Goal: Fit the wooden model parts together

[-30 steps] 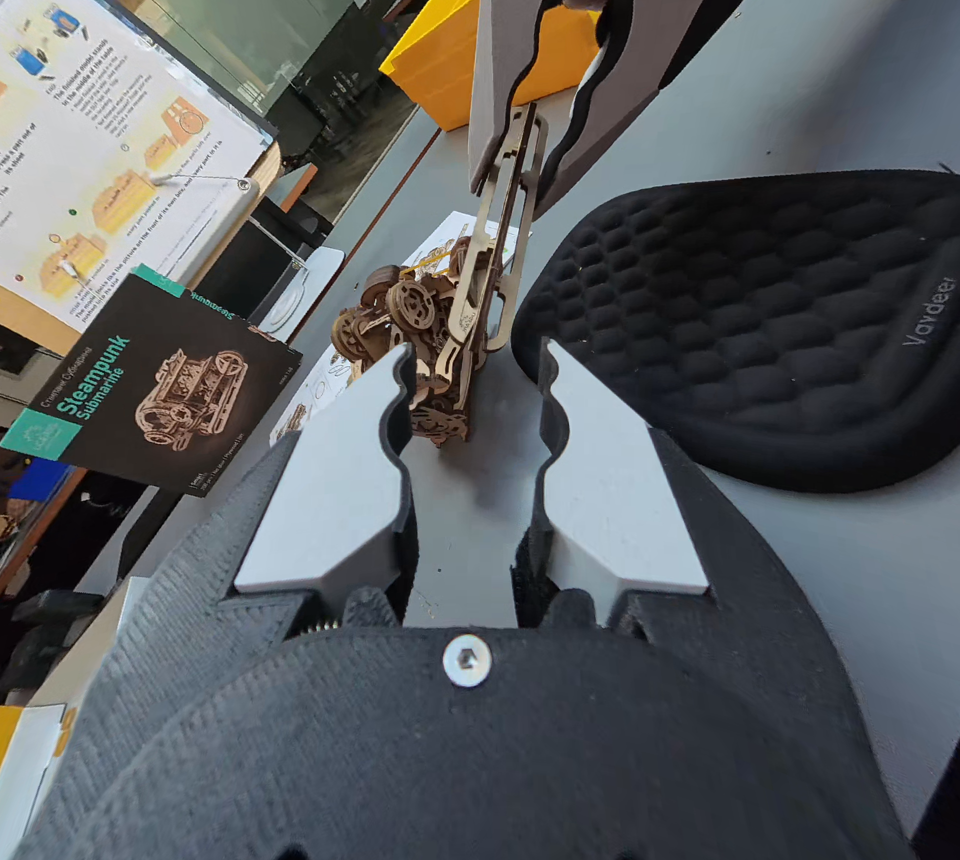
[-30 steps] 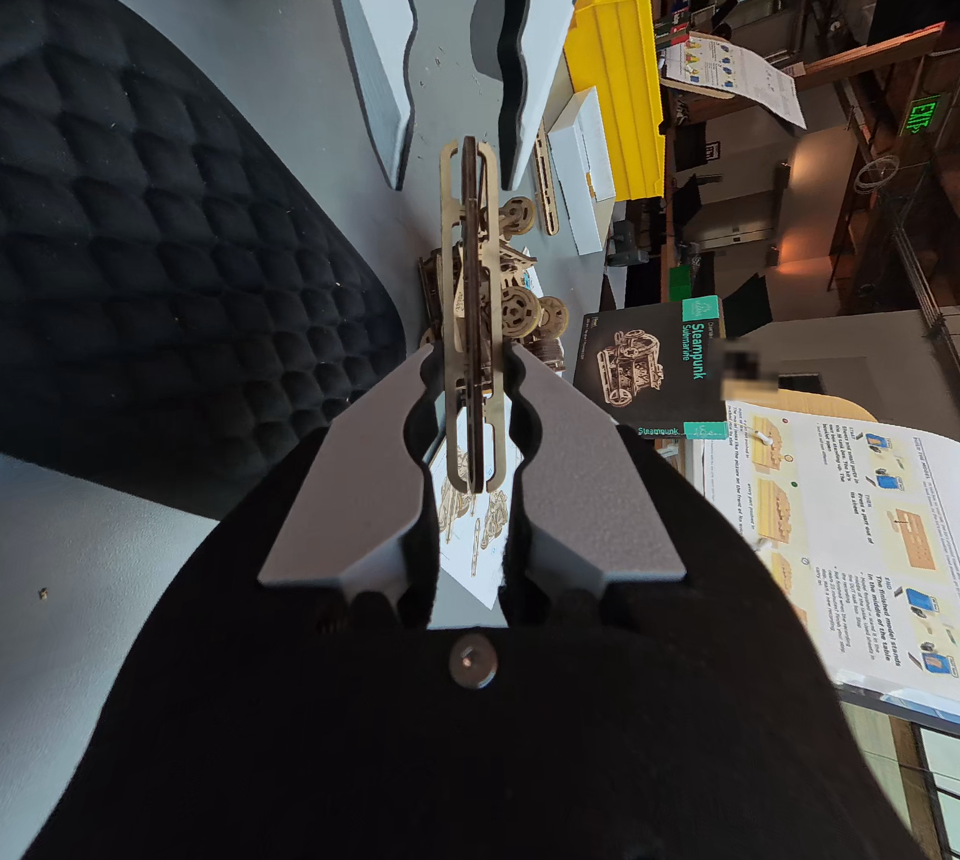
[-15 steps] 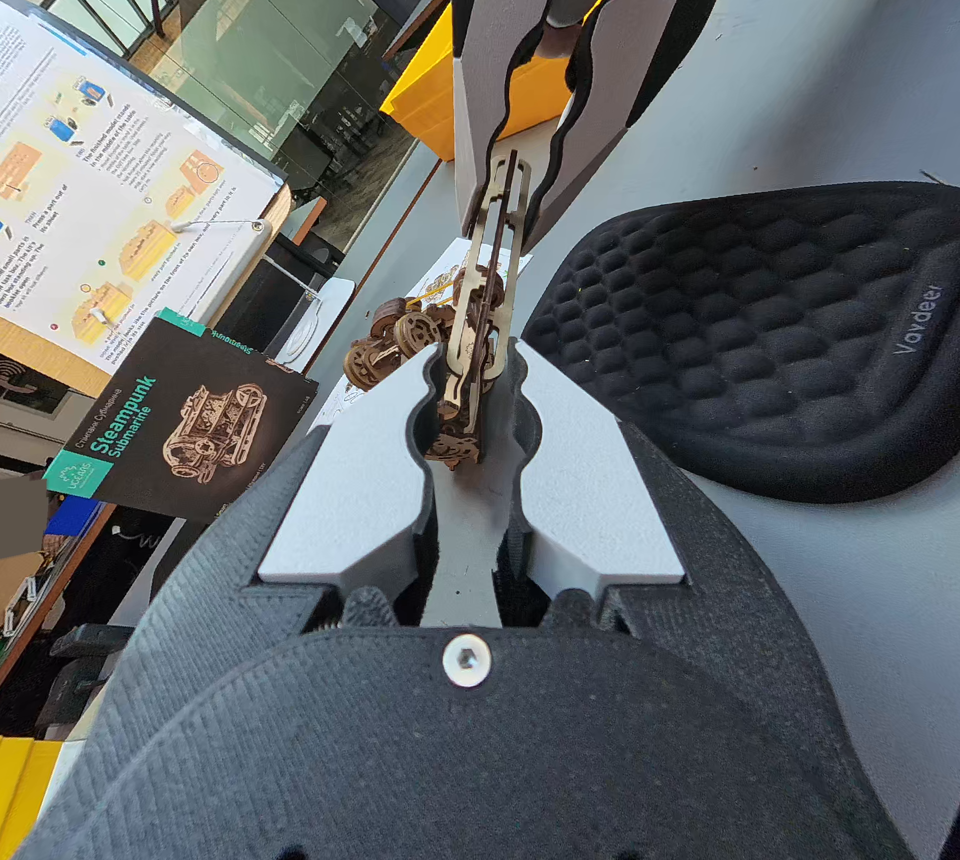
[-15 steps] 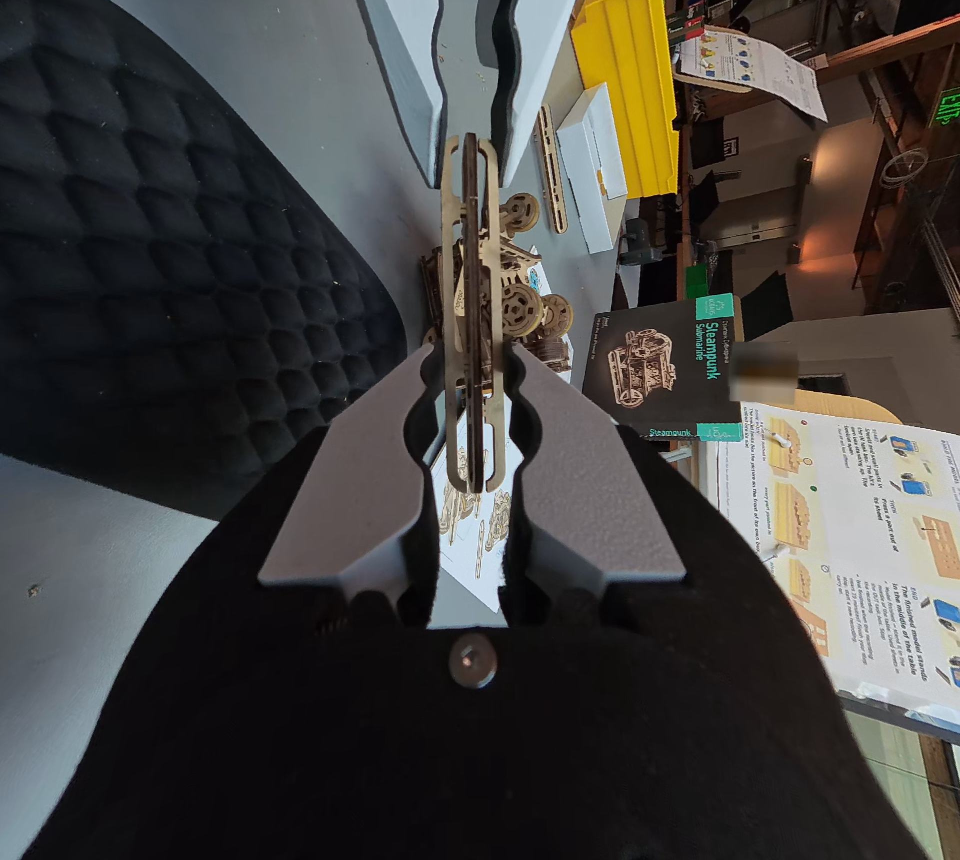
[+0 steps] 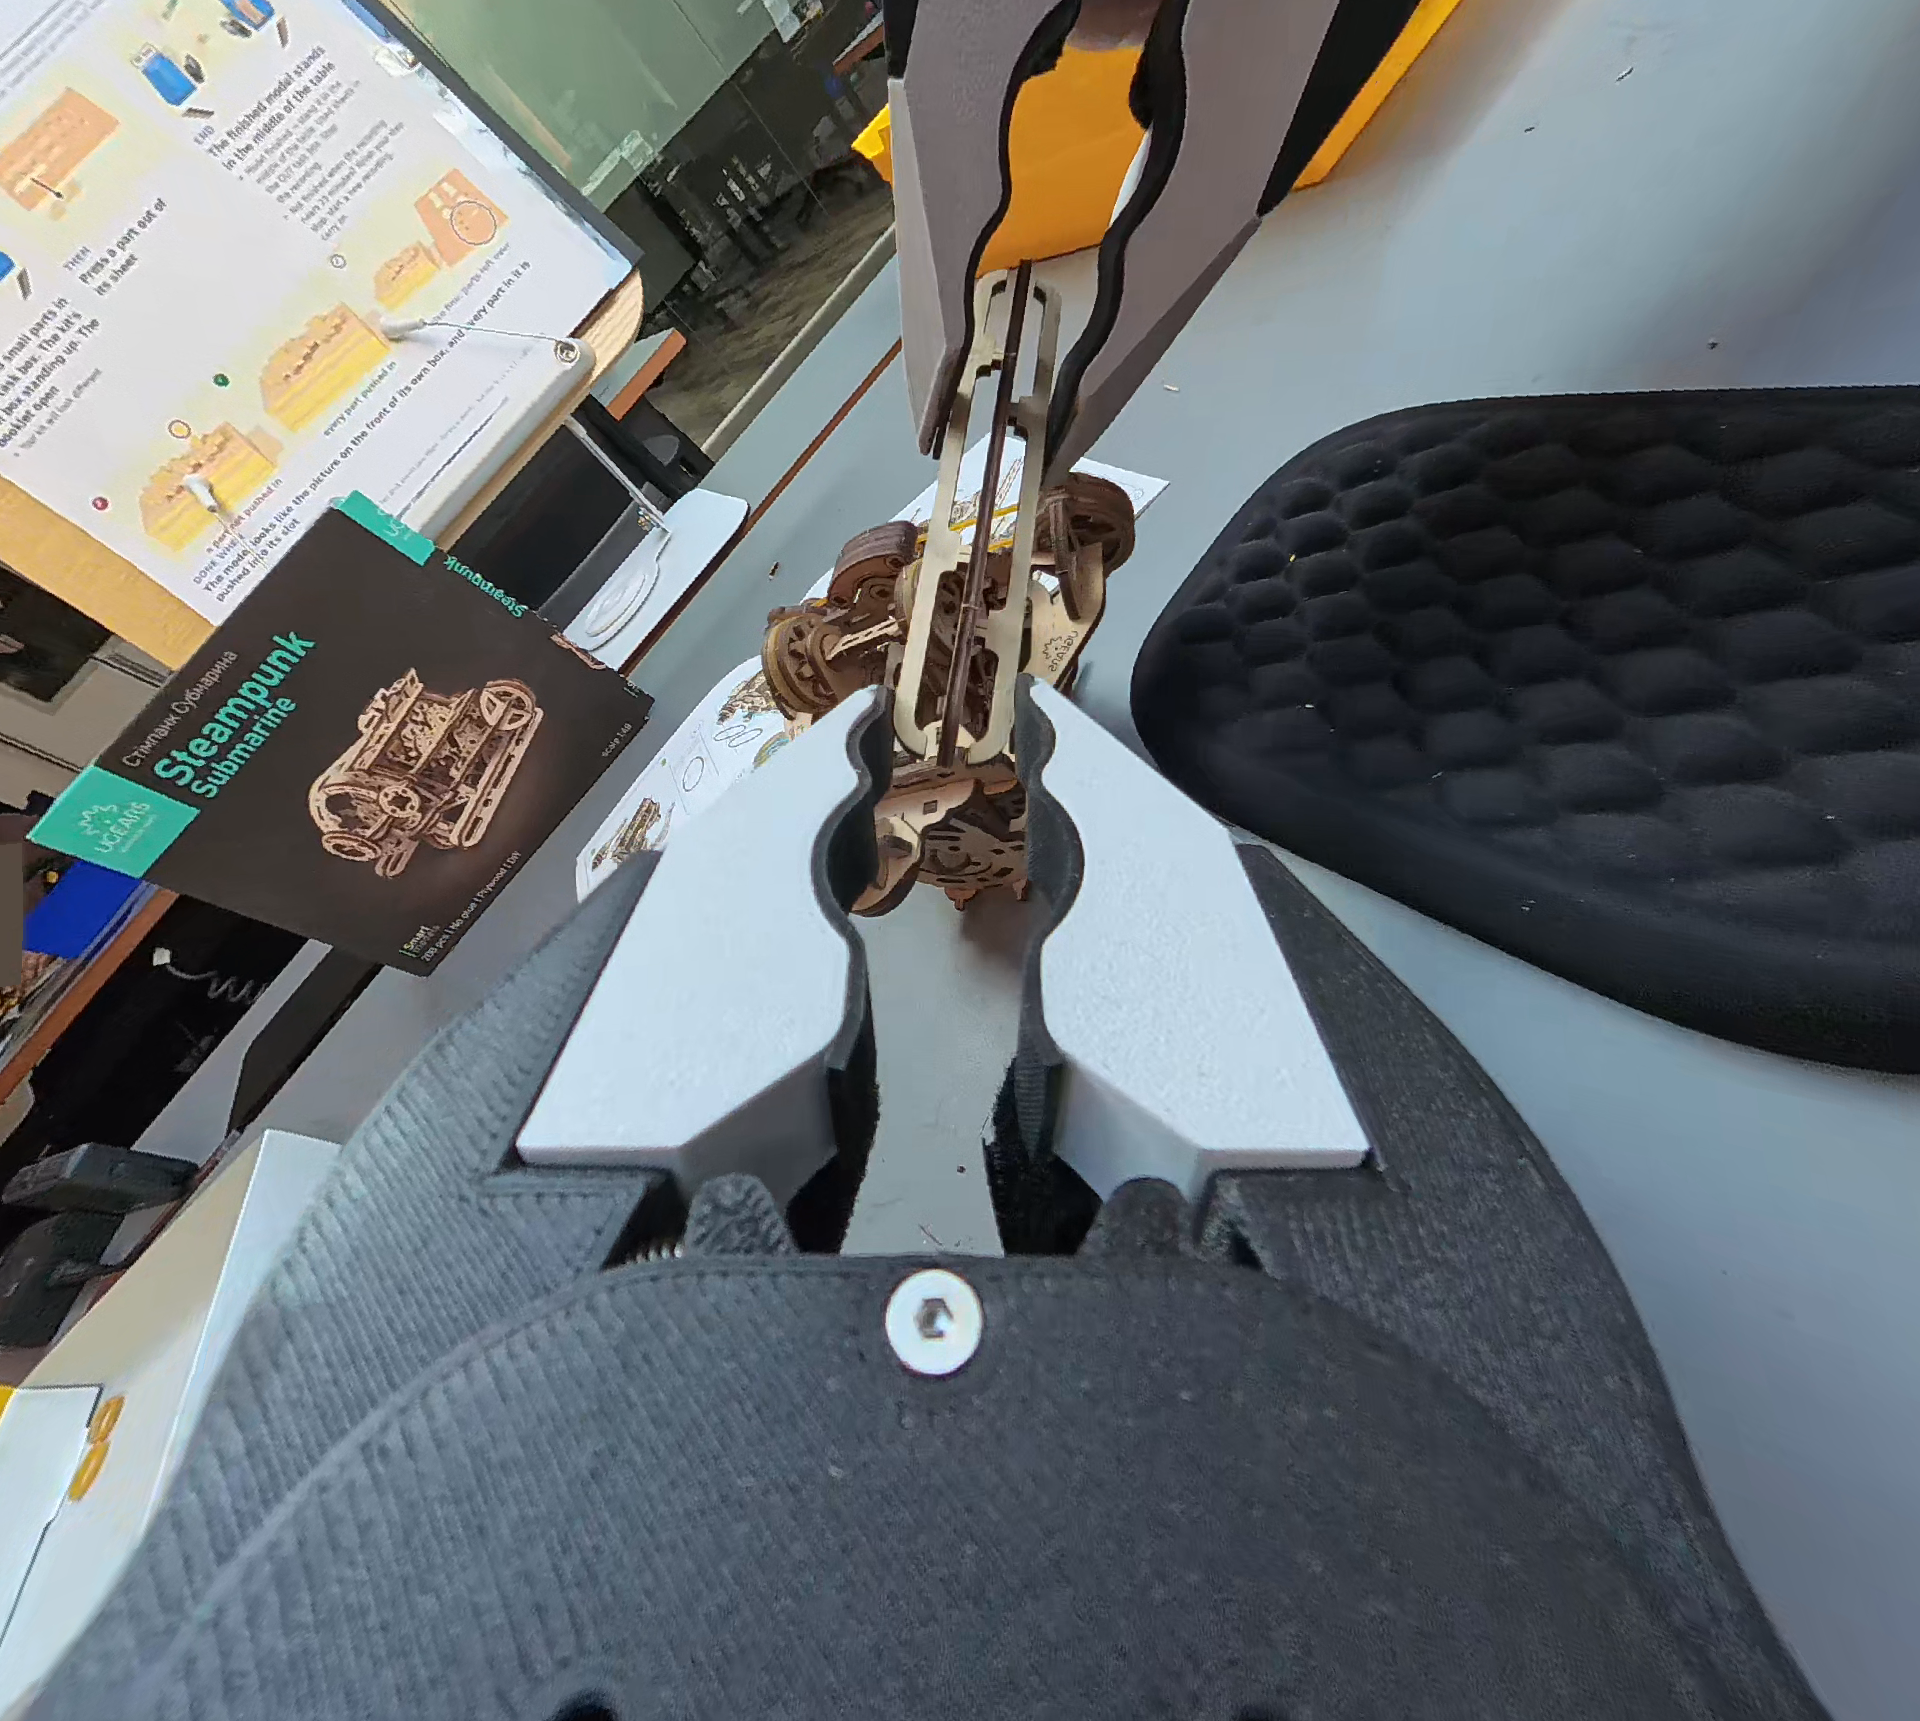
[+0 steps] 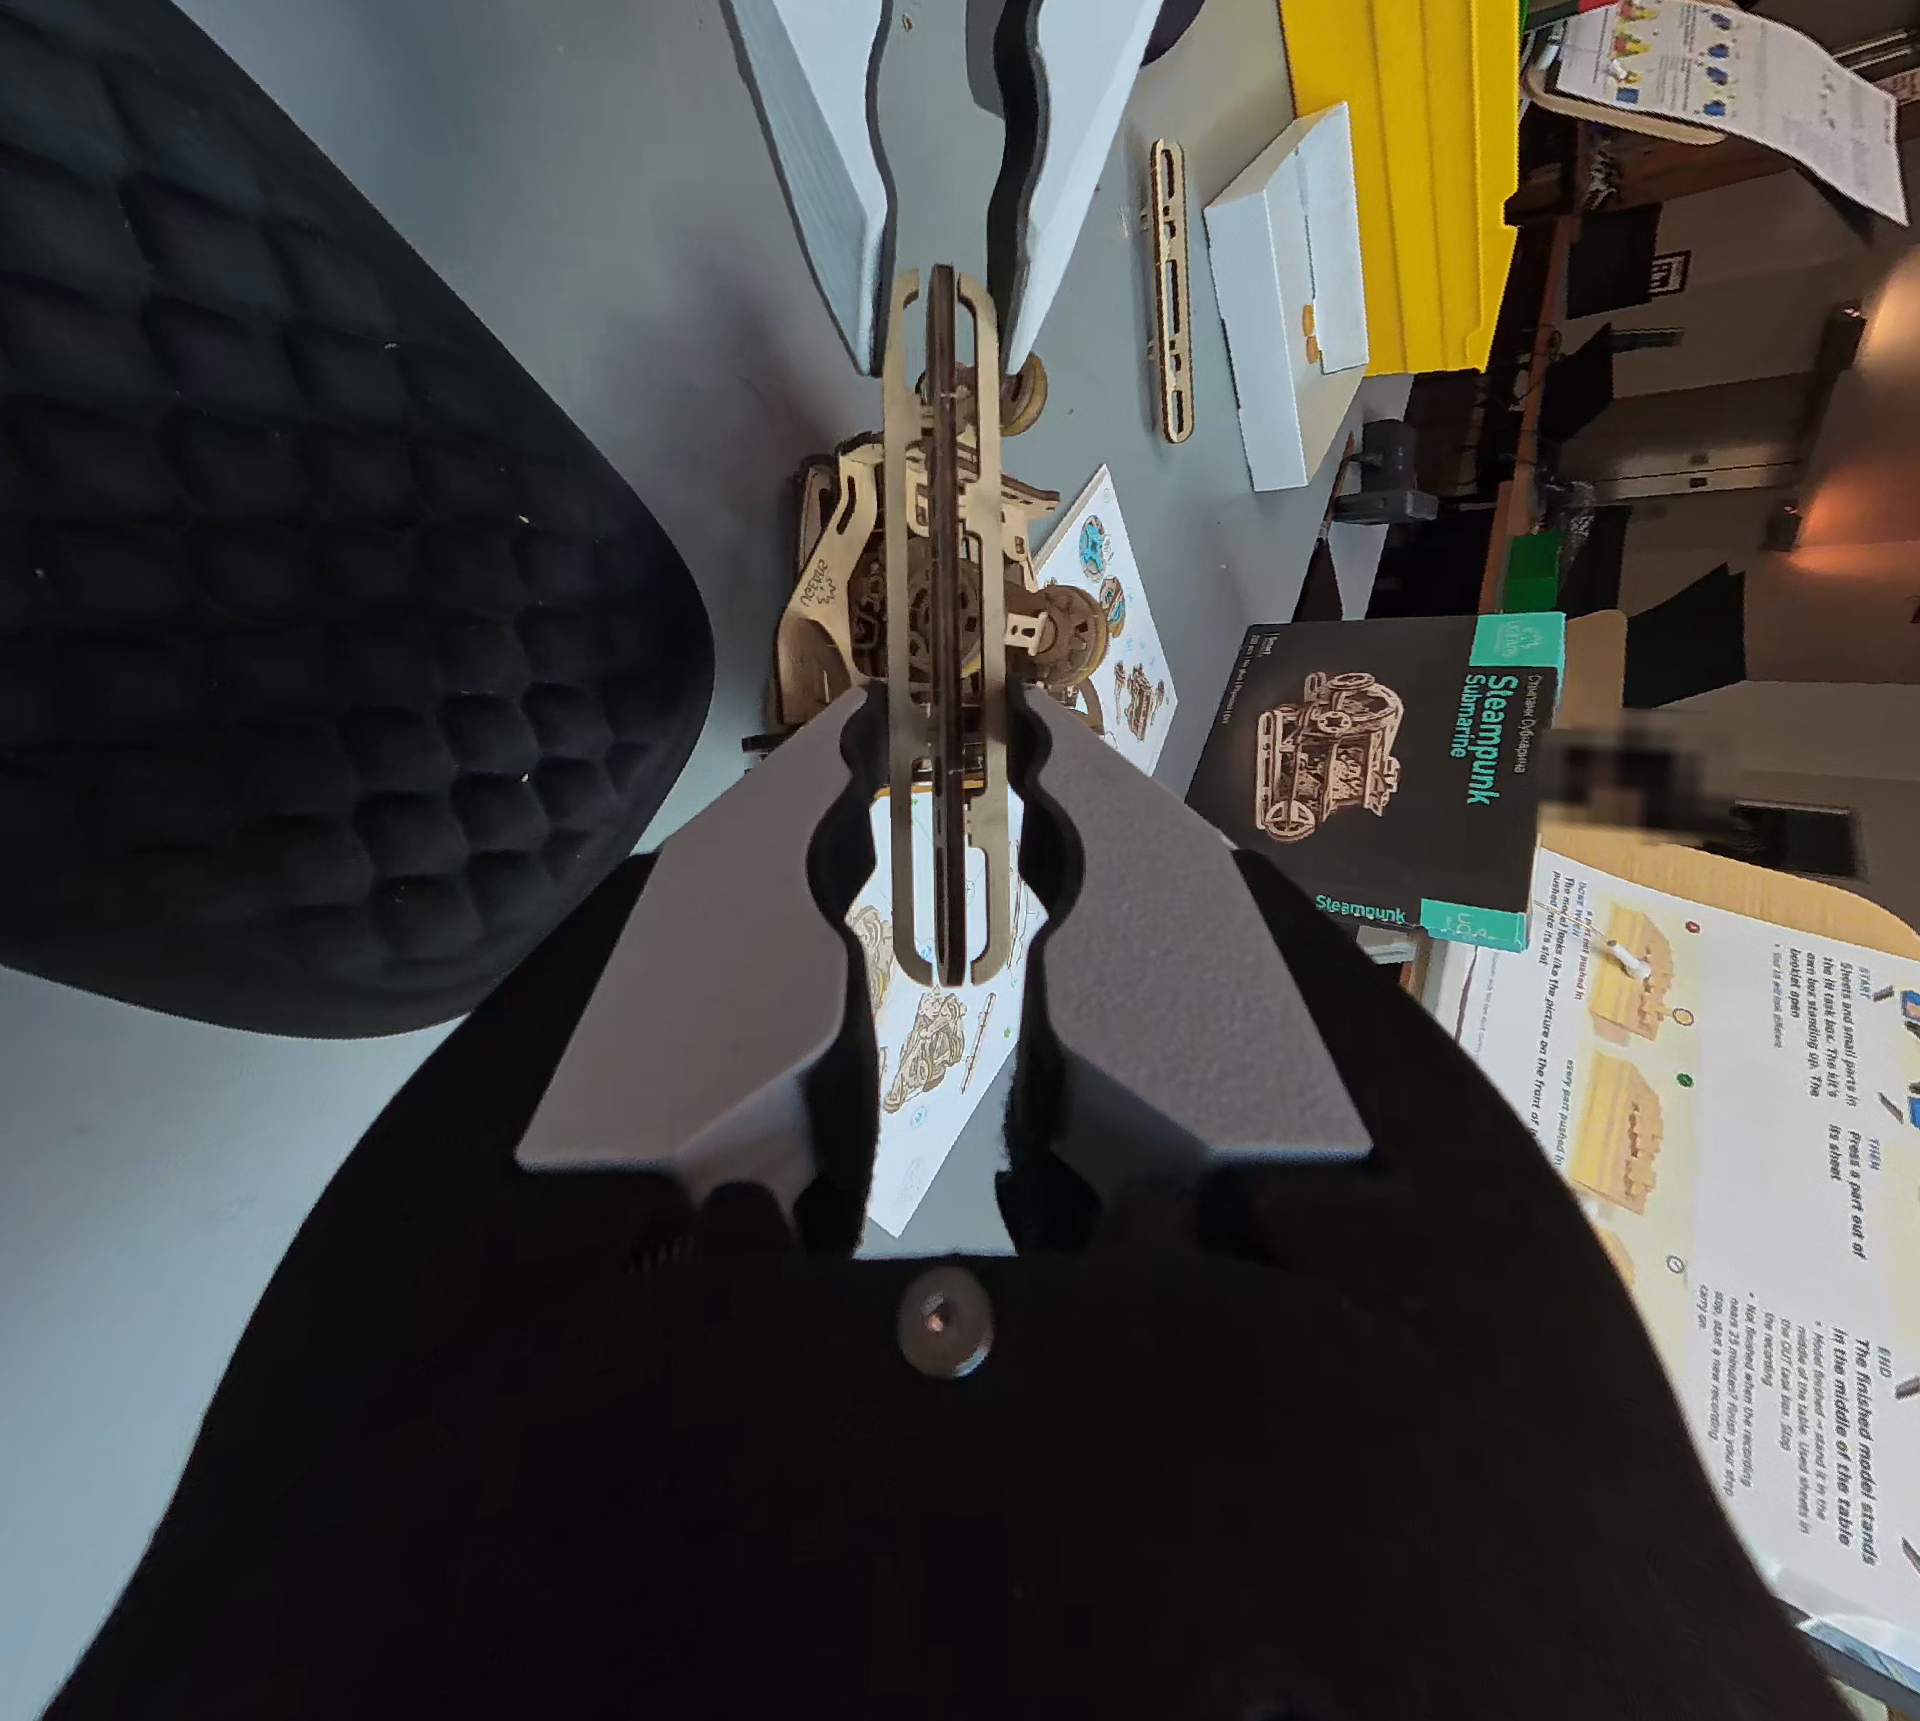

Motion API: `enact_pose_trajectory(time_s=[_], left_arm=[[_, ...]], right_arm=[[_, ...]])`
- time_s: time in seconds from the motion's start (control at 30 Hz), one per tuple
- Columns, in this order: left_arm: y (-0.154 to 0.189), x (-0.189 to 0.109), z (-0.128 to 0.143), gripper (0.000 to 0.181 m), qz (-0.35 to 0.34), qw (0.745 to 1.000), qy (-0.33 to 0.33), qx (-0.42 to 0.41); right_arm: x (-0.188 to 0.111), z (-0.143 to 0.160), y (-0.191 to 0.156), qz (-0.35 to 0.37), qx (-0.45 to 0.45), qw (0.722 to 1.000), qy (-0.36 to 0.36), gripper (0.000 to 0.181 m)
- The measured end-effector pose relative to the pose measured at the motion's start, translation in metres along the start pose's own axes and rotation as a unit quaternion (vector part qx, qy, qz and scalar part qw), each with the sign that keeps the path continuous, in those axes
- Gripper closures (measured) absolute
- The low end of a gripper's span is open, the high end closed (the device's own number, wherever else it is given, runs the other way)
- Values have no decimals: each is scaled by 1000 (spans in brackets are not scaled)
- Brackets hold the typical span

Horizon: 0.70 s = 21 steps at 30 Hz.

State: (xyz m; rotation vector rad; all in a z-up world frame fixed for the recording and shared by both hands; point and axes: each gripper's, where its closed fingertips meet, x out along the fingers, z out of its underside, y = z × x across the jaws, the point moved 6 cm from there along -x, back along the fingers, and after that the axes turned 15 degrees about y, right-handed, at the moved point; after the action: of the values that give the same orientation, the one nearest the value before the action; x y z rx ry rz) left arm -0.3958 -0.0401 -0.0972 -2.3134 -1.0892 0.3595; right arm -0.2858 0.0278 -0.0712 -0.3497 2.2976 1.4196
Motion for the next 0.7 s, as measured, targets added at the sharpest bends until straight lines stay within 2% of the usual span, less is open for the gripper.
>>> enact_pose_trajectory(time_s=[0.27, 0.7], left_arm=[[-1, 5, 11, 161, -4, 1000, -13, -17], [3, 5, 18, 161, -16, 999, -14, -26]], right_arm=[[8, 7, 2, -35, -3, 999, -30, 161], [11, 6, 3, -58, -21, 997, -41, 160]])
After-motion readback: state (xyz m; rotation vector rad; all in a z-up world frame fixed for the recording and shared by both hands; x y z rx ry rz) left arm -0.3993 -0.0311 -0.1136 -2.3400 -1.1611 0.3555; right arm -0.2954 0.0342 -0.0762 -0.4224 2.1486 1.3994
